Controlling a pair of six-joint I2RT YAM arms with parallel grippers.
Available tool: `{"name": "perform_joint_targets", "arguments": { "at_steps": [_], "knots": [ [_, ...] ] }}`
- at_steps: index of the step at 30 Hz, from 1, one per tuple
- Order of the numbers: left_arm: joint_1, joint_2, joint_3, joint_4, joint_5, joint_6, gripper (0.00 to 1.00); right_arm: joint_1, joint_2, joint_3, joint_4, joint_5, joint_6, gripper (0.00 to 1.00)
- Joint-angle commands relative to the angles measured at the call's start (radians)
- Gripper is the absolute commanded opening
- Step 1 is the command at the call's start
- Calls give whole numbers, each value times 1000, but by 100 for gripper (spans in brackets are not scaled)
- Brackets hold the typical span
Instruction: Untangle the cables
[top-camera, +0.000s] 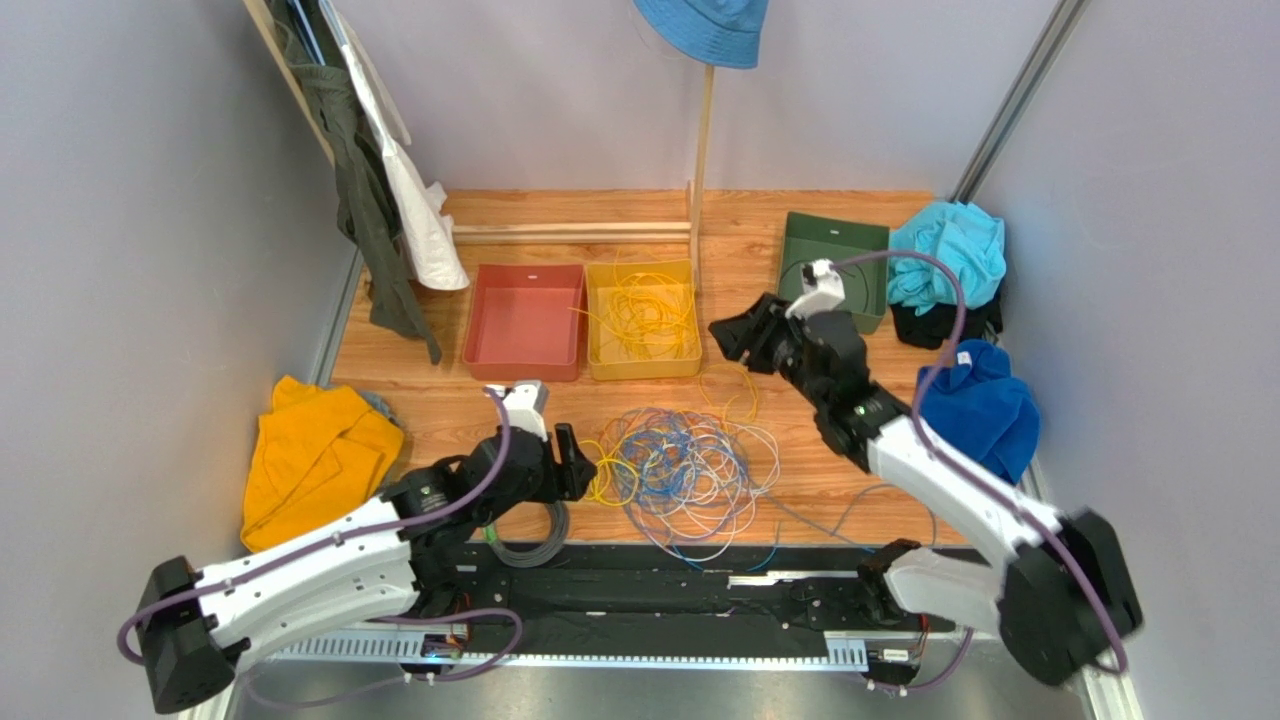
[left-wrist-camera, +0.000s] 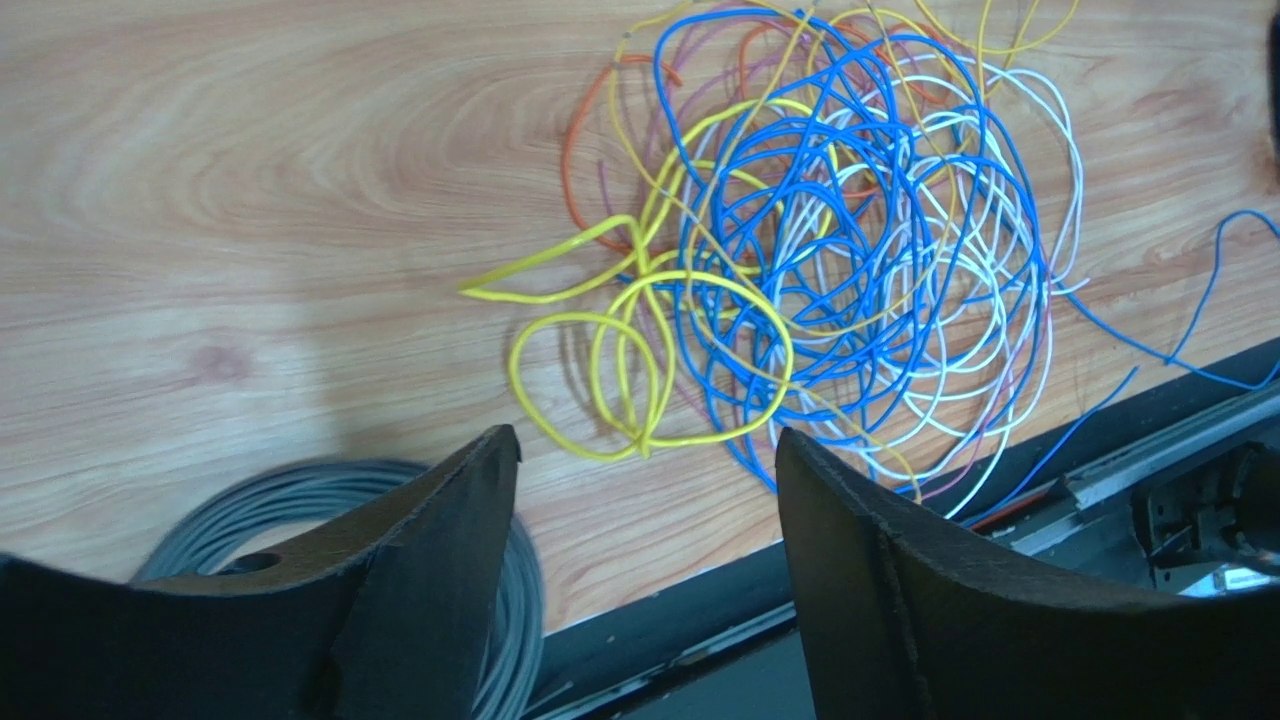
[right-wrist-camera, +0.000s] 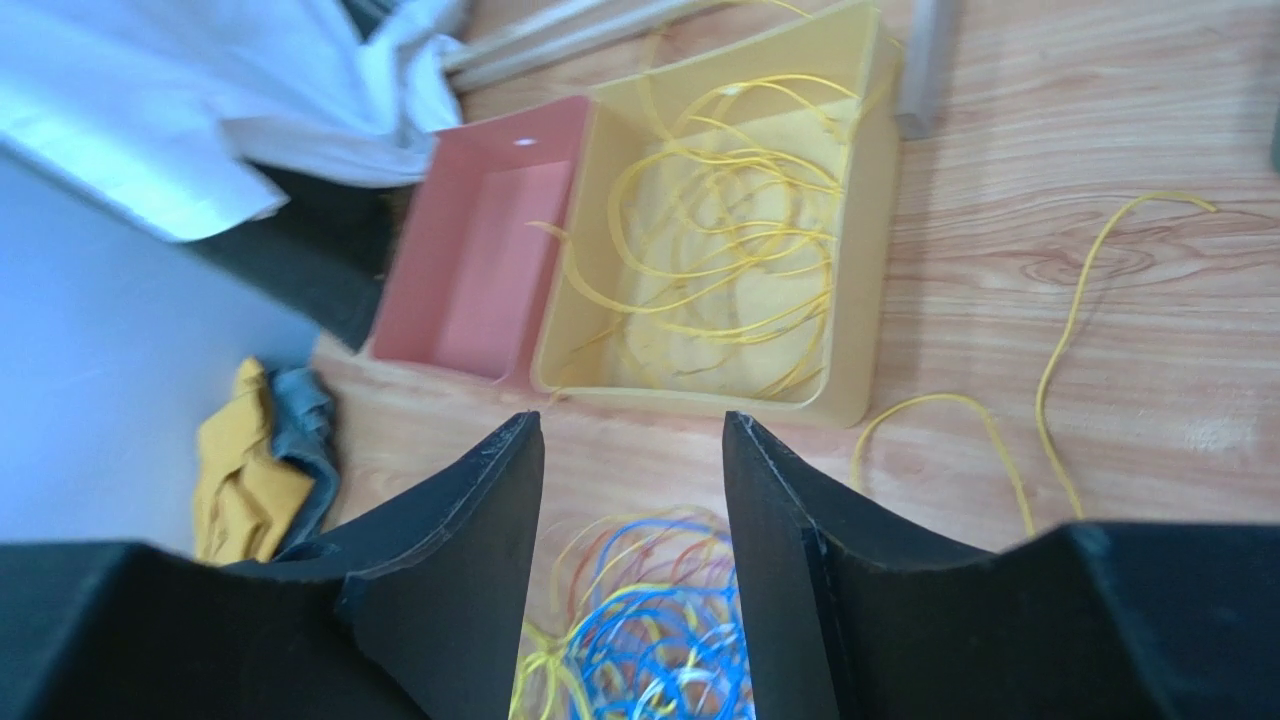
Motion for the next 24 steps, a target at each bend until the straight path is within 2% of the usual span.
{"name": "perform_joint_targets", "arguments": {
  "at_steps": [1, 2, 6, 9, 14, 18, 24],
  "knots": [
    [-15, 128, 12, 239, 115, 9, 66, 80, -232, -111, -96, 124, -37, 51],
    [-26, 177, 13, 270, 131, 4, 63, 93, -313, -138, -121, 133, -43, 51],
    [-107, 298, 61, 351, 114, -2, 63, 113, -464, -186, -268, 156, -60, 51],
    [-178, 405, 120, 373, 92, -7, 63, 113, -539, -212, -317, 157, -70, 51],
    [-230, 560, 171, 429, 95, -45, 63, 114, -572, -237, -344, 156, -79, 51],
    [-233, 597, 183, 439, 71, -46, 63, 114, -575, -252, -347, 141, -77, 51],
    [-232, 637, 261, 411, 0, 42, 64, 114, -595, -275, -345, 139, -76, 51]
  ]
}}
